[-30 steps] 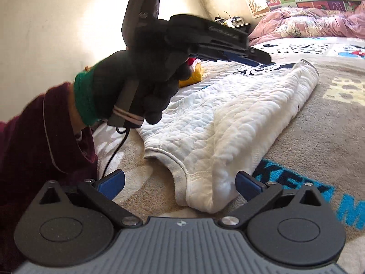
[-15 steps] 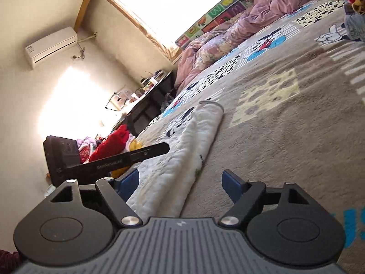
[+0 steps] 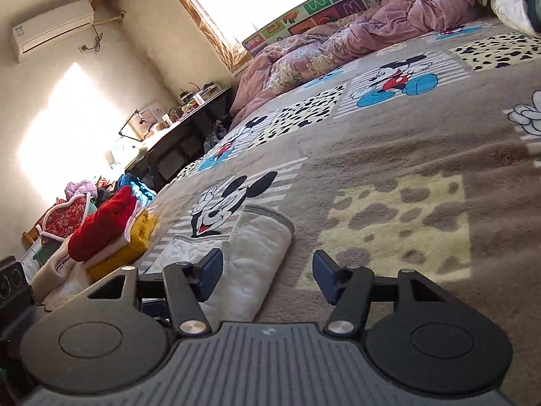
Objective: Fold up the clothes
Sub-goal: 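Move the right gripper to the garment's side edge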
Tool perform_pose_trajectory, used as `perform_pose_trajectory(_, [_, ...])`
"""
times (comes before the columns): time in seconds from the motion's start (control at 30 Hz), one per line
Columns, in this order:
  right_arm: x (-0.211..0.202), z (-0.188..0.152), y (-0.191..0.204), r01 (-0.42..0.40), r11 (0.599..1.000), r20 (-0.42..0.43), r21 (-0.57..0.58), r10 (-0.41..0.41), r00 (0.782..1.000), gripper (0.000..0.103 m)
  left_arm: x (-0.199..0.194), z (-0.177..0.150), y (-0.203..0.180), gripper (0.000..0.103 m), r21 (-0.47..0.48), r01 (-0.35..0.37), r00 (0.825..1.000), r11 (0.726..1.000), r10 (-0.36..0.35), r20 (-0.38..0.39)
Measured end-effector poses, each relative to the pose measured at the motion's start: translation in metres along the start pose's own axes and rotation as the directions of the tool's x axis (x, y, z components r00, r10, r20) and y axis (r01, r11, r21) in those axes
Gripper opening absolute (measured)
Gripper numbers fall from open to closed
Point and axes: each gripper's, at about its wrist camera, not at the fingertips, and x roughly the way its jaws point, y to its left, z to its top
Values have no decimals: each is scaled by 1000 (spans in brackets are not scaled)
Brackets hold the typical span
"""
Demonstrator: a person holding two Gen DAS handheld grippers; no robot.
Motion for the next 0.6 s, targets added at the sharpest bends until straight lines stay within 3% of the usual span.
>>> perform_pose_trajectory(0.17, [27,17,-20,-111,984,-29,141,116,993,44,1,0,3,22,-6,0,1000,1000,0,1])
perform_pose_trajectory(0.33, [42,19,-34,-247,919,-28,307,269,963,44,2,0,5,22,-14,0,1000,1000,0,2])
perform_pose_trajectory(0.6, [78,18,-43,-266,874,-84,407,326,942,44,6,0,6,22,-10,-2,1000,1000,2,-8])
